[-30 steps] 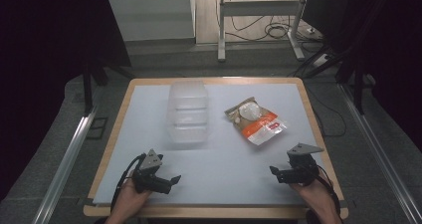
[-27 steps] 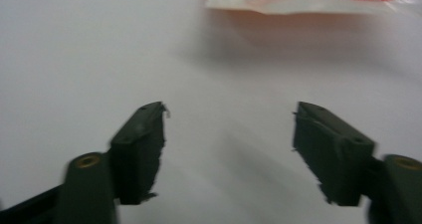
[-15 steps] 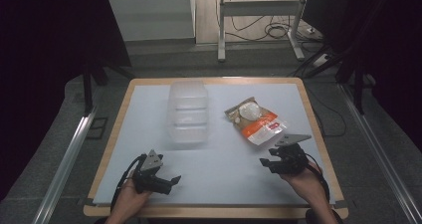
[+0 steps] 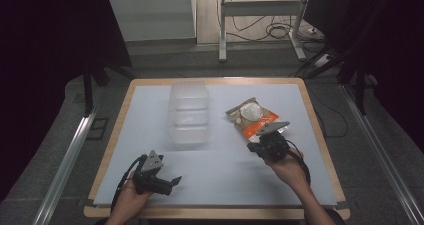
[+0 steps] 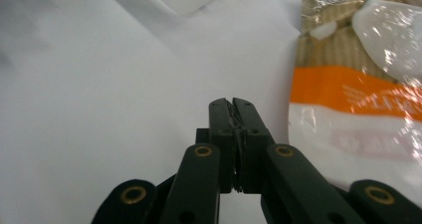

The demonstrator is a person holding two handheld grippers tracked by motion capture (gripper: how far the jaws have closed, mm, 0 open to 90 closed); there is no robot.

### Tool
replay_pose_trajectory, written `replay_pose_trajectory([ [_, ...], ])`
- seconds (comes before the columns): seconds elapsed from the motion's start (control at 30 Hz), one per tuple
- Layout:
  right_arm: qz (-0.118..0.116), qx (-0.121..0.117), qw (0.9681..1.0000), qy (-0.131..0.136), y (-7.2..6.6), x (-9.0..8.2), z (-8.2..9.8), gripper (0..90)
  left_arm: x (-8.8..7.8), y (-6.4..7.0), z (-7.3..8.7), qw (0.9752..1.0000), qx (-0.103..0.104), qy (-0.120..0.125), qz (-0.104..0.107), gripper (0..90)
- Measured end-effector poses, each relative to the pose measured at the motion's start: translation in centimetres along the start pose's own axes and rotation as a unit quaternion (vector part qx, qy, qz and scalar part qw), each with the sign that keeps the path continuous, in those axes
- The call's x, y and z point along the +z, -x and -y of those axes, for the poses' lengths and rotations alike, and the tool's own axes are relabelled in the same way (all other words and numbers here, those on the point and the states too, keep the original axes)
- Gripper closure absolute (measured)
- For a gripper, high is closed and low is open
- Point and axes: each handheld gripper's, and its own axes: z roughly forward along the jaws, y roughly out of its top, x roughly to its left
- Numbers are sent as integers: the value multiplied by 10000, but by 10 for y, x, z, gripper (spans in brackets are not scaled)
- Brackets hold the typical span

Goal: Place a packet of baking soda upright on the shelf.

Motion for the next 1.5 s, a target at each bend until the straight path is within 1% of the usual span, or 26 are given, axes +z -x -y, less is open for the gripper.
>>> replay_pose_trajectory([
  [0.03, 0, -54, 10000, -36, 1, 5, -3, 880, 0, 0, 0, 10000, -8, -4, 6, 21],
  [0.07, 12, -39, 10000, -78, 0, 10, -6, 881, 0, 0, 0, 10000, -9, -7, 7, 21],
  [0.13, 29, -91, 9999, -136, 1, 19, -9, 881, 0, 0, 0, 10000, 14, -8, 4, 21],
  [0.27, 152, -219, 9991, -329, 0, 35, -7, 877, 0, 0, 0, 10000, 23, -7, 8, 21],
  [0.37, 200, -228, 9987, -405, 0, 39, -3, 868, 0, 0, 0, 10000, 22, -6, 12, 21],
  [0.4, 241, -233, 9986, -421, 1, 40, -2, 867, 0, 0, 0, 10000, 31, -11, 12, 21],
  [0.43, 338, -184, 9982, -465, 3, 43, 1, 866, 0, 1, 0, 10000, 40, -19, 21, 21],
  [0.57, 451, -132, 9974, -543, 9, 46, 5, 866, 0, 1, 0, 10000, 49, -18, 22, 21],
  [0.67, 471, -86, 9972, -567, 11, 45, 7, 867, 0, 1, 0, 10000, 47, -18, 19, 21],
  [0.77, 624, -148, 9962, -595, 13, 44, 8, 867, 0, 1, -1, 10000, 53, -16, 19, 21],
  [0.87, 699, -95, 9955, -629, 17, 41, 10, 872, 0, 2, -1, 10000, 59, -15, 18, 21],
  [1.07, 820, 78, 9946, -630, 33, 33, 17, 877, 0, 2, -1, 10000, 60, -22, 16, 21],
  [1.13, 851, 123, 9942, -647, 35, 32, 18, 877, 0, 2, -1, 10000, 65, -30, 10, 21],
  [1.17, 925, 129, 9934, -673, 42, 29, 20, 877, 1, 2, -1, 10000, 69, -35, 10, 21],
  [1.37, 1038, 295, 9920, -651, 56, 23, 25, 877, 1, 2, -1, 10000, 67, -39, 0, 21],
  [1.5, 1179, 372, 9903, -628, 67, 18, 29, 877, 1, 2, -1, 9999, 88, -55, -4, 21],
])
